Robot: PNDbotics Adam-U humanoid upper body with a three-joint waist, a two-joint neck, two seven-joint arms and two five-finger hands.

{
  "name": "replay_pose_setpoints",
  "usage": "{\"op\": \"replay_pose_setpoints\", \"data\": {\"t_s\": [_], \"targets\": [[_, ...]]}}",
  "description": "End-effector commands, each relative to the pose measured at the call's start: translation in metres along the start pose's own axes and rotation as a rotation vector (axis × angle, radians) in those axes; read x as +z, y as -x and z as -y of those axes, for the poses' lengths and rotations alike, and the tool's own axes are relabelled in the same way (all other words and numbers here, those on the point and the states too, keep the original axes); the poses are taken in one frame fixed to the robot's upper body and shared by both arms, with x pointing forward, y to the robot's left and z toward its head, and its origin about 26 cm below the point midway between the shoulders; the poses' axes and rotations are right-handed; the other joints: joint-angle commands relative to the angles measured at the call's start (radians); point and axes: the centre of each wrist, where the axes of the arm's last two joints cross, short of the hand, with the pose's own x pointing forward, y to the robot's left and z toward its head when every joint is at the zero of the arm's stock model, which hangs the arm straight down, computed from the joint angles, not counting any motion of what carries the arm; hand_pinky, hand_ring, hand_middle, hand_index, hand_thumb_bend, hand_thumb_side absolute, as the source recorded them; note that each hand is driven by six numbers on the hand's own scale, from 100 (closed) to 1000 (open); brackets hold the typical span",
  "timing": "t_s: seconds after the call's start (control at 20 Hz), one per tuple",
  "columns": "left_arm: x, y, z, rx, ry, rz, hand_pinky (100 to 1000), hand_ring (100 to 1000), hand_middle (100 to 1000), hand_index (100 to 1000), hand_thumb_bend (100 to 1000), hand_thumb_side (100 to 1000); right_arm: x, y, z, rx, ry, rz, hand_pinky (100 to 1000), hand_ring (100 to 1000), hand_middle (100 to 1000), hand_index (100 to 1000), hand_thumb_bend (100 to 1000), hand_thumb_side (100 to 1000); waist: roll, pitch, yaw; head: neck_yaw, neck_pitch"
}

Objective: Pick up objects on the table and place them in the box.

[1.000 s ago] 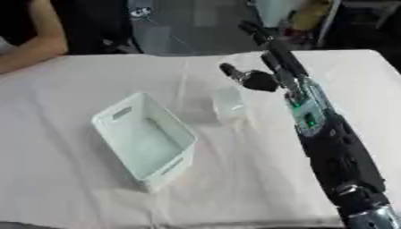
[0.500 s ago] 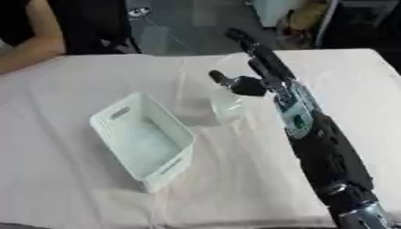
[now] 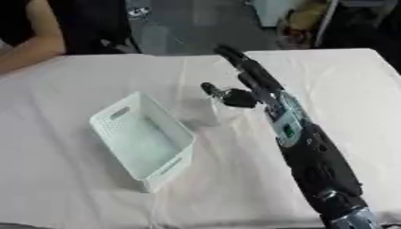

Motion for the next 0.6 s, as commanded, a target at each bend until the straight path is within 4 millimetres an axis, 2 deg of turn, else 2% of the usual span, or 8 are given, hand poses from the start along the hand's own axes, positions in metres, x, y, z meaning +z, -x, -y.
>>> {"op": "replay_pose_setpoints", "data": {"t_s": [0.05, 0.1, 0.15, 0.2, 0.25, 0.35, 0.6], "targets": [[-0.0078, -0.0049, 0.0012, 0.014, 0.001, 0.034, 552, 600, 655, 787, 150, 709, -0.0056, -0.0048, 0.0030, 0.026, -0.019, 0.033, 970, 1000, 1000, 1000, 490, 746, 0.003, -0.008, 0.002, -0.016, -0.001], [-0.0078, -0.0049, 0.0013, 0.014, 0.001, 0.034, 552, 600, 655, 787, 150, 709, -0.0062, -0.0057, 0.0016, 0.035, -0.037, 0.043, 970, 1000, 1000, 1000, 586, 713, 0.003, -0.008, 0.002, -0.016, -0.001], [-0.0077, -0.0049, 0.0014, 0.015, 0.001, 0.033, 552, 600, 655, 787, 149, 709, -0.0066, -0.0063, 0.0005, 0.046, -0.058, 0.051, 971, 1000, 1000, 1000, 539, 718, 0.003, -0.008, 0.002, -0.017, -0.001], [-0.0077, -0.0050, 0.0015, 0.016, 0.002, 0.033, 552, 600, 655, 787, 149, 709, -0.0071, -0.0069, -0.0004, 0.058, -0.082, 0.059, 971, 1000, 1000, 1000, 539, 718, 0.003, -0.008, 0.002, -0.017, -0.001], [-0.0078, -0.0050, 0.0015, 0.016, 0.002, 0.033, 552, 600, 655, 787, 149, 709, -0.0075, -0.0072, -0.0010, 0.071, -0.108, 0.066, 980, 1000, 1000, 1000, 578, 702, 0.003, -0.008, 0.003, -0.017, -0.001], [-0.0078, -0.0050, 0.0015, 0.016, 0.003, 0.033, 552, 600, 655, 787, 149, 709, -0.0087, -0.0082, -0.0012, 0.104, -0.166, 0.077, 988, 1000, 1000, 1000, 598, 701, 0.002, -0.008, 0.003, -0.018, -0.001], [-0.0077, -0.0050, 0.0019, 0.018, 0.005, 0.033, 551, 600, 655, 787, 148, 709, -0.0124, -0.0106, -0.0026, 0.153, -0.267, 0.100, 998, 1000, 1000, 1000, 597, 727, 0.003, -0.009, 0.004, -0.021, -0.001]]}}
